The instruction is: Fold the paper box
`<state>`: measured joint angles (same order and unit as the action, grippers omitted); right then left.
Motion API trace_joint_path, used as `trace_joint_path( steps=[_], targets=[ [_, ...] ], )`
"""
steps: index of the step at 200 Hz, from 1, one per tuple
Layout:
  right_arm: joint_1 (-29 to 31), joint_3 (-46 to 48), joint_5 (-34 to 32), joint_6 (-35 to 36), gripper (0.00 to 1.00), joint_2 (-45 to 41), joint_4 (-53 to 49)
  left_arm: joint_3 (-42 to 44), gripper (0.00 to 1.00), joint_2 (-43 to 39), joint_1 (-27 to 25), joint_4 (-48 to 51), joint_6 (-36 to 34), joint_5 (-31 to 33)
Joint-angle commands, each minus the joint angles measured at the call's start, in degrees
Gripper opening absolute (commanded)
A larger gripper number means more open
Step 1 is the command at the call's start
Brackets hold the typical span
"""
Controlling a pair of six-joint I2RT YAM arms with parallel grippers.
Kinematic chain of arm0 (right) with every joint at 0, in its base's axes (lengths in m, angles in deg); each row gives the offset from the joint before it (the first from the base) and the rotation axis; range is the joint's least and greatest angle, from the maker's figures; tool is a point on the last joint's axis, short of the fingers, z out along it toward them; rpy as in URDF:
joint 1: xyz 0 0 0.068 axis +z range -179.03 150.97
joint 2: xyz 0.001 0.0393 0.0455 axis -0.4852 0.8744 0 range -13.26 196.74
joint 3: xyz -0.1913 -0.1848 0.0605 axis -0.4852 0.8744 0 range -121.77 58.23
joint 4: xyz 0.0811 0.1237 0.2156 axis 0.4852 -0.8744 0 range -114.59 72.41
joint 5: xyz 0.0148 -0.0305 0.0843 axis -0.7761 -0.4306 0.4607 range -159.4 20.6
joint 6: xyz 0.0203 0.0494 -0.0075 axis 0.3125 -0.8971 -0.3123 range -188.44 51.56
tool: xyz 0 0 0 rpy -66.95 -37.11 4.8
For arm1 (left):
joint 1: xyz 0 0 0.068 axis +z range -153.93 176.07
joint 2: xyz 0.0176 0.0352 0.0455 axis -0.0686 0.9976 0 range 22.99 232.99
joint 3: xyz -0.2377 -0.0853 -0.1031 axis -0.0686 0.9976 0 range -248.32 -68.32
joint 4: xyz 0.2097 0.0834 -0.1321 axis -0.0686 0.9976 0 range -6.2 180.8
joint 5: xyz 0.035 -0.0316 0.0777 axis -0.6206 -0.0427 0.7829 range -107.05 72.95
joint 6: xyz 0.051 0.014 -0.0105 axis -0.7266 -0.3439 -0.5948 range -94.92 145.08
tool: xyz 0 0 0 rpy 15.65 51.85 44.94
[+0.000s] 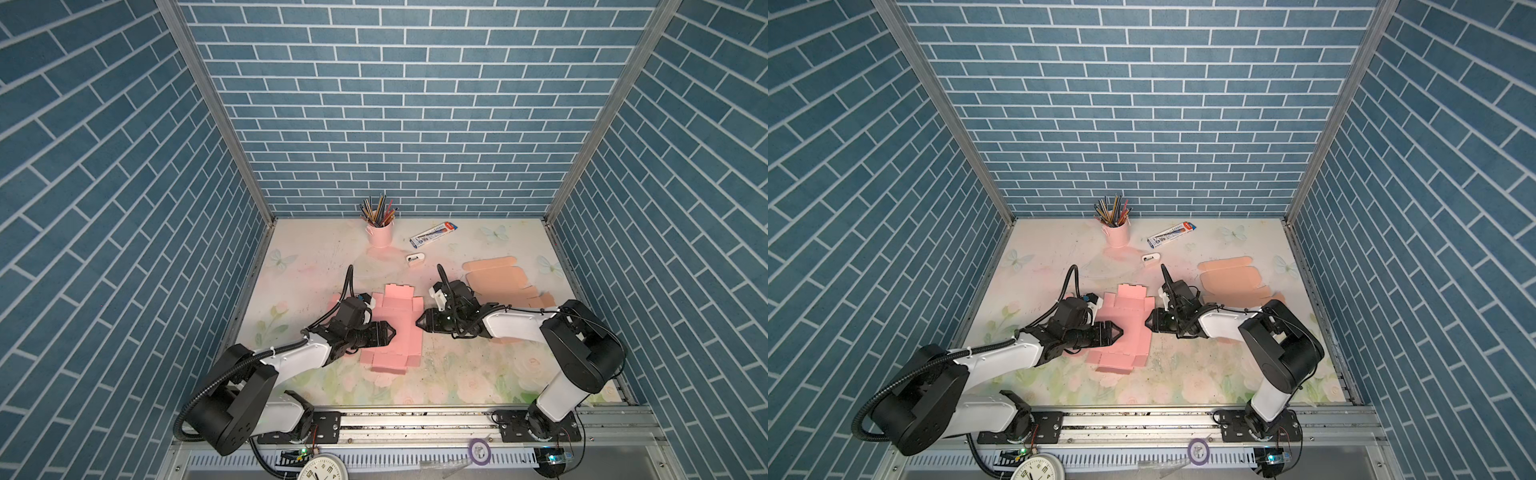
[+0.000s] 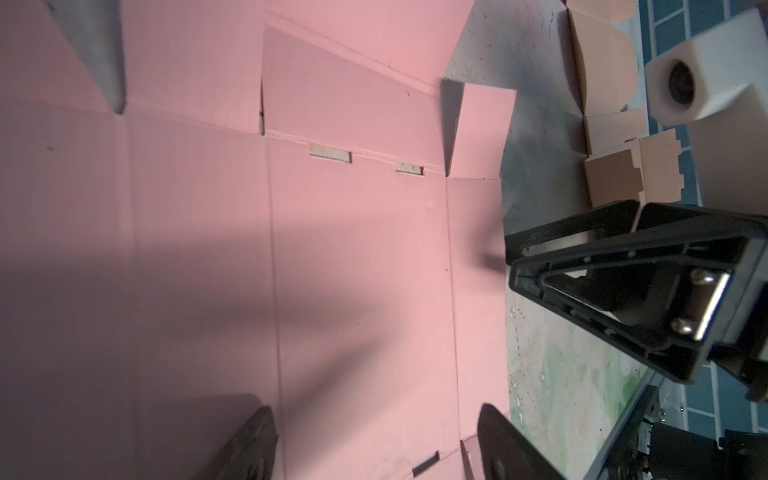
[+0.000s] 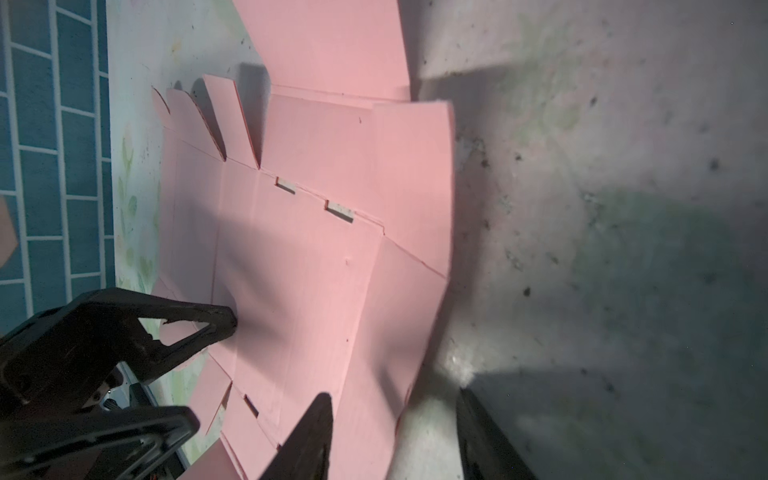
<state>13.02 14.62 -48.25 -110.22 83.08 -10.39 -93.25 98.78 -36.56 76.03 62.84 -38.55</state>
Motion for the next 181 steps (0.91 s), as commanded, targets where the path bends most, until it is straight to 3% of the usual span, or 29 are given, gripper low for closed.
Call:
trace_joint_path(
  steps=[1,104,181],
  targets=[
    [0.4,-1.6,1.2,-1.3,0.47,1.8,0.0,1.3,0.78,0.1,-0.4,0.2,0.9,-0.3],
    [0.5,-2.4,3.9,-4.8,0.40,3.9,5.7,4.7,0.77,-0.6,-0.4,-2.2,1.2,-0.3],
    [0.5,-2.8,3.6,-4.8,0.20,4.6,5.8,5.0,0.78,-3.5,-0.5,-2.3,0.5,-1.6]
  ],
)
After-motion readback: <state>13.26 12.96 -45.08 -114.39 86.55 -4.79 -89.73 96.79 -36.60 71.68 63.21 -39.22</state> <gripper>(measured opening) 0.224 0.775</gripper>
